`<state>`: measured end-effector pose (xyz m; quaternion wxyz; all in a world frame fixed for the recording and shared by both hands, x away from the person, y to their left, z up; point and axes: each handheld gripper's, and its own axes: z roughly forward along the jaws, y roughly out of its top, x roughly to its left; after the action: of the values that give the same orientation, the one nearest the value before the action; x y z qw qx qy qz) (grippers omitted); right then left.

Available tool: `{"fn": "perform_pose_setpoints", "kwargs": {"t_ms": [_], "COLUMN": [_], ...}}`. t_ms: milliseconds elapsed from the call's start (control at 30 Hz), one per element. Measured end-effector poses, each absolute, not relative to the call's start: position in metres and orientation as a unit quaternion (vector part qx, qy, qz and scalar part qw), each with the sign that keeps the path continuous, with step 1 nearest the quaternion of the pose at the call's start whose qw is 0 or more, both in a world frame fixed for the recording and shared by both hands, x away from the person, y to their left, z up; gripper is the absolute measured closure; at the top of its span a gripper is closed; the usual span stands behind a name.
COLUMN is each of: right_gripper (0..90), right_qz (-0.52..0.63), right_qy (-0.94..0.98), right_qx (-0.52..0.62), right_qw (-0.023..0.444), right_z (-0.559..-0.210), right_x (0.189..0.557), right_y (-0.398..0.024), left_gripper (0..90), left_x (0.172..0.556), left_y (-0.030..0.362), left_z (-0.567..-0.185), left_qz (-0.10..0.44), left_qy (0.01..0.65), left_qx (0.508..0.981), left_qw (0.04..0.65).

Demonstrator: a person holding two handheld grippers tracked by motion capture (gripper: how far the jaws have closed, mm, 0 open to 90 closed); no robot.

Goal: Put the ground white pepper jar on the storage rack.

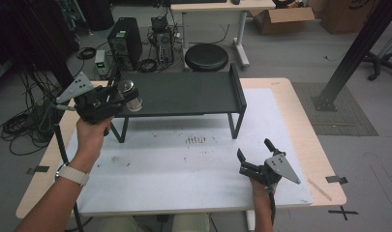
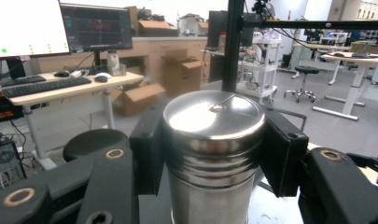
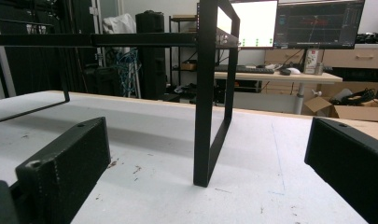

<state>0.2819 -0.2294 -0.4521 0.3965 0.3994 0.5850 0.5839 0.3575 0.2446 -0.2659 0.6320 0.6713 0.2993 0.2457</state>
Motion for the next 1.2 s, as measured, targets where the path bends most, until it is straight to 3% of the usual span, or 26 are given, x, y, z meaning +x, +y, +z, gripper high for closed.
{"fn": "perform_pose_setpoints", "kwargs": {"t_ms": [600, 1200], "right_gripper": [0.0, 0.0], "right_qz": [0.584, 0.585], "right_qy": [0.584, 0.583], "right_qx": [0.399, 0.399], "right_qw": [0.397, 0.397], "right_z": [-0.452, -0.452], "right_x": [0.282, 0.282], "right_y": [-0.229, -0.230], "left_gripper": [48.9, 48.8], "left_x": [0.399, 0.439], "left_y": [0.238, 0.216], "left_z": [-0.252, -0.268], "left_qz": [0.264, 0.265], "left_qy": [0.314, 0.338], "left_qx": [0.676, 0.691], "left_qw": [0.613, 0.582]}}
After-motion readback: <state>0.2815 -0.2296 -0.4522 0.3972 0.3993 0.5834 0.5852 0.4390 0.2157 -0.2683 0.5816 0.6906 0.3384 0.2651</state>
